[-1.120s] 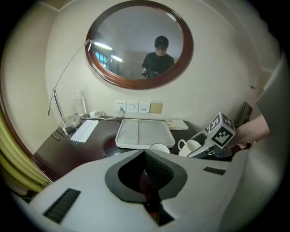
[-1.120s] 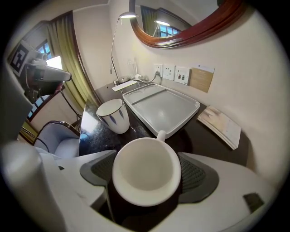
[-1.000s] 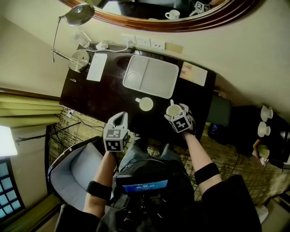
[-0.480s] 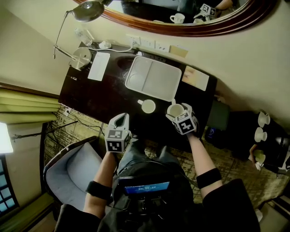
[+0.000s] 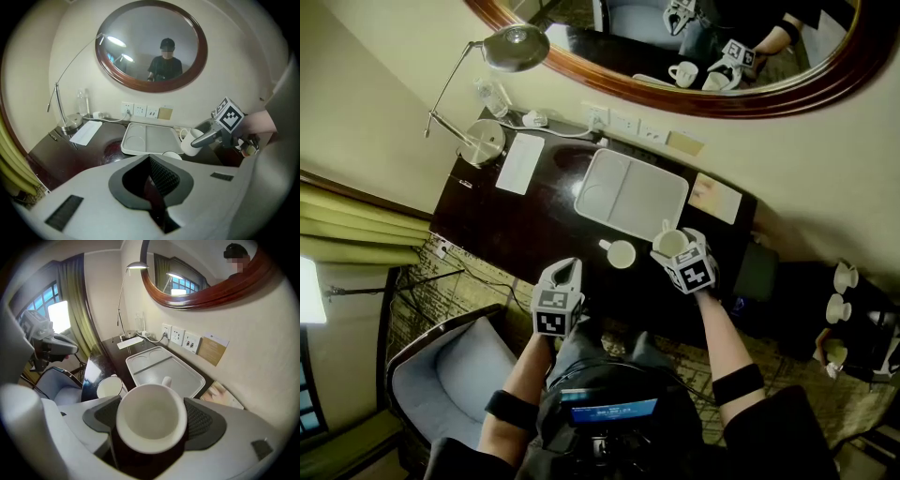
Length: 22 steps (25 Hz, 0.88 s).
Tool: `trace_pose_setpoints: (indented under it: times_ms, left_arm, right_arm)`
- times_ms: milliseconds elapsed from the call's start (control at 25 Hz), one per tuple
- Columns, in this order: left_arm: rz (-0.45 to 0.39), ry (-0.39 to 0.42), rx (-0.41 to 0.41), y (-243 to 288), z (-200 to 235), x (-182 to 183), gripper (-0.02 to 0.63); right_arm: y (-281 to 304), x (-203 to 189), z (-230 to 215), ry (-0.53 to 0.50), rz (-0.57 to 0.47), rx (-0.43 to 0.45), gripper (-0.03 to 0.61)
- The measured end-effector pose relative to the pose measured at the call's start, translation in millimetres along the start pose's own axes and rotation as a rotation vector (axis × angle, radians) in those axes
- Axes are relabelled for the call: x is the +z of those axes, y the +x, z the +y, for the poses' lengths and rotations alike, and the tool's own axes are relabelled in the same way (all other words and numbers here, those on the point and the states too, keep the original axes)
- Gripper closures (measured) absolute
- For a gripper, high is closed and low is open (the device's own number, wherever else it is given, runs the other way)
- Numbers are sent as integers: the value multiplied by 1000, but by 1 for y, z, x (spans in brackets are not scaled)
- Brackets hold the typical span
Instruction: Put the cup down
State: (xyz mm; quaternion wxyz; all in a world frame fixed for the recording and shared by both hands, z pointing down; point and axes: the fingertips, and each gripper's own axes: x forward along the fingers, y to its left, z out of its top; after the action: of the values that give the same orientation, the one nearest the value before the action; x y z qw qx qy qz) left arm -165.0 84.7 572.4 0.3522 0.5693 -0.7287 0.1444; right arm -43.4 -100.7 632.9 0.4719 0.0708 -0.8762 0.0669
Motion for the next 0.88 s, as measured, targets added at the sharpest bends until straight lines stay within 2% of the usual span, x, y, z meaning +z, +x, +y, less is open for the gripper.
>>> trace_pose_setpoints:
  times_ms: [400, 680, 880]
  left_arm:
    - [-11, 59, -23, 33, 15, 34, 612]
    - [-23, 27, -27, 57, 33, 59, 612]
    - [-23, 13, -27, 80, 43, 67, 613]
  right_arm:
    - [43, 106, -23, -85, -65, 16, 149]
    - [105, 175, -17, -121, -95, 70, 149]
    - [142, 204, -20, -145, -91, 82, 149]
